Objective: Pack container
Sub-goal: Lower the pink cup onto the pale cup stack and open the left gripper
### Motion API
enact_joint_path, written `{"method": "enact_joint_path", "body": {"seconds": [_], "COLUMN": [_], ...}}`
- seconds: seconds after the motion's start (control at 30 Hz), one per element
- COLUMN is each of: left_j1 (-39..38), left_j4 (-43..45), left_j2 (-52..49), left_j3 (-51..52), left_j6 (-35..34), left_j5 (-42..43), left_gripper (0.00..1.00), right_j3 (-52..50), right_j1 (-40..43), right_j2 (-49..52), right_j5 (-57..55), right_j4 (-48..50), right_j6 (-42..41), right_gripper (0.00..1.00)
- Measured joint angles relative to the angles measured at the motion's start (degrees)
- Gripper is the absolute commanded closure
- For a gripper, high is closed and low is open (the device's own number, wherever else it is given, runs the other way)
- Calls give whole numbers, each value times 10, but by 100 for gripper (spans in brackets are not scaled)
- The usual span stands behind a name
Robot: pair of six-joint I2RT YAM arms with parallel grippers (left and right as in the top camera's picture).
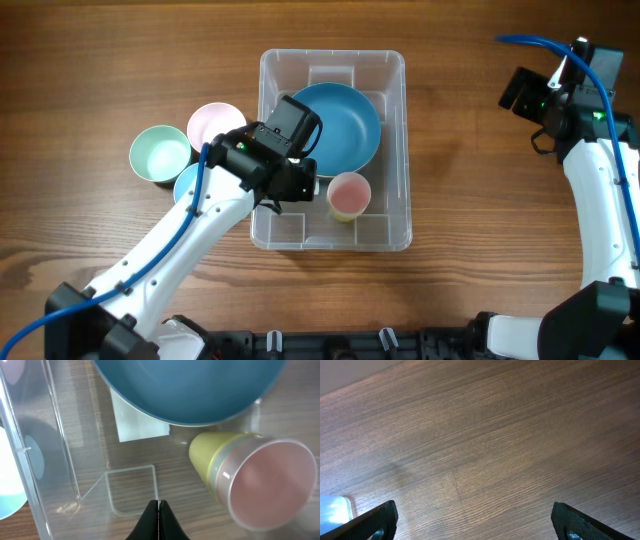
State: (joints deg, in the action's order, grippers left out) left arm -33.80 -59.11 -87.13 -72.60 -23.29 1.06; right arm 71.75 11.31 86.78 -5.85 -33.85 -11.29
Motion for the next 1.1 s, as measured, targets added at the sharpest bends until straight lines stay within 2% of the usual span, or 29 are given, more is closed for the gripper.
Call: {"method": "enact_joint_path", "body": {"seconds": [0.4, 0.83, 1.1], "left_j1": [0, -2, -30], "left_j4": [26, 56, 56], "left_j2": [-111, -116, -116], "left_j3": [0, 0, 0], "left_j6": [-20, -26, -26], "left_j5": [0, 59, 68], "left_gripper": [96, 96, 96], "right_j3": [0, 0, 0], "right_j1": [0, 0, 0], "right_j2": [0, 0, 0], "right_j5": [0, 0, 0], "right_j4": [0, 0, 0], "right_j6": [0, 0, 0], "right_gripper": [0, 0, 0]}}
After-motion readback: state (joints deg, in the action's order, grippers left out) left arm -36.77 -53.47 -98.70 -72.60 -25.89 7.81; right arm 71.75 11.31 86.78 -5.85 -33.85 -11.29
